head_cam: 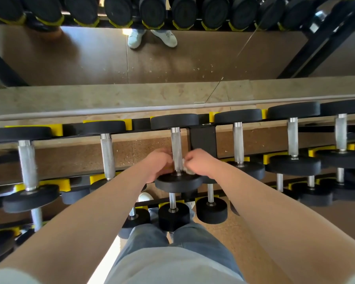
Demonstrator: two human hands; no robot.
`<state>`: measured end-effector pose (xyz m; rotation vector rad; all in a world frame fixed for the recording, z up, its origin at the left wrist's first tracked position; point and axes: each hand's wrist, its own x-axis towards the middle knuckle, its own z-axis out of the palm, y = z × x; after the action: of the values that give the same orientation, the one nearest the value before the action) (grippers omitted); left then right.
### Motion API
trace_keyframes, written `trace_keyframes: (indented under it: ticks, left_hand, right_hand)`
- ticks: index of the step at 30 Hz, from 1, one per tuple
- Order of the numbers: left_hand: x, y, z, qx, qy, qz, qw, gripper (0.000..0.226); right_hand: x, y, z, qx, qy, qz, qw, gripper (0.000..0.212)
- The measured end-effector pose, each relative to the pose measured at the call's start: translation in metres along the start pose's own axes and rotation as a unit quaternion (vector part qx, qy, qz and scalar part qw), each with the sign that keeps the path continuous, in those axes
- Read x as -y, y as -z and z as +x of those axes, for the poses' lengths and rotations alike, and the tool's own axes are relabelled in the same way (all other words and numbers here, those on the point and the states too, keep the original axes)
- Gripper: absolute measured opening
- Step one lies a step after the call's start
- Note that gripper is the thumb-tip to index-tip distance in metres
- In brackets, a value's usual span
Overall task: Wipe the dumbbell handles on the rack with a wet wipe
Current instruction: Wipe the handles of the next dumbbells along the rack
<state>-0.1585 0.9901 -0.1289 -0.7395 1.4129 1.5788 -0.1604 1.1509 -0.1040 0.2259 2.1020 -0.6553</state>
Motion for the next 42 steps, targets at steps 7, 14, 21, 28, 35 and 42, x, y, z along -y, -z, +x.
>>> trace_keyframes:
  ticks: [7,14,21,28,35,42]
  left_hand:
    - [0.0,-0.001,-0.003,-0.012,0.018,0.046,0.999,0.042]
    - [-0.001,-0.002,-0.009,-0.02,-0.033,-0.037,0.999,0.049]
    - [-0.01,-0.002,-0.021,-0.029,-0.084,-0.087,0.992,0.054]
    - [-0.005,-0.001,-0.026,0.004,-0.054,-0.07,0.996,0.049]
    - [-0.001,0.015,-0.031,0.011,-0.011,0.004,1.0,0.034]
    - [0.004,0.018,-0.034,0.013,-0.008,-0.001,1.0,0.027]
  right_hand:
    - [0.013,0.009,0.003,-0.133,-0.022,0.256,0.957,0.027]
    - [0.025,0.012,0.0,-0.204,0.028,0.262,0.943,0.028]
    - [-0.001,-0.017,-0.023,-0.103,0.023,0.073,0.992,0.018]
    - [0.032,-0.001,-0.007,-0.292,0.109,0.122,0.942,0.016]
    - [0.019,-0.019,-0.023,-0.118,0.161,-0.185,0.962,0.024]
    - [0.017,-0.007,-0.019,-0.212,0.161,-0.101,0.959,0.018]
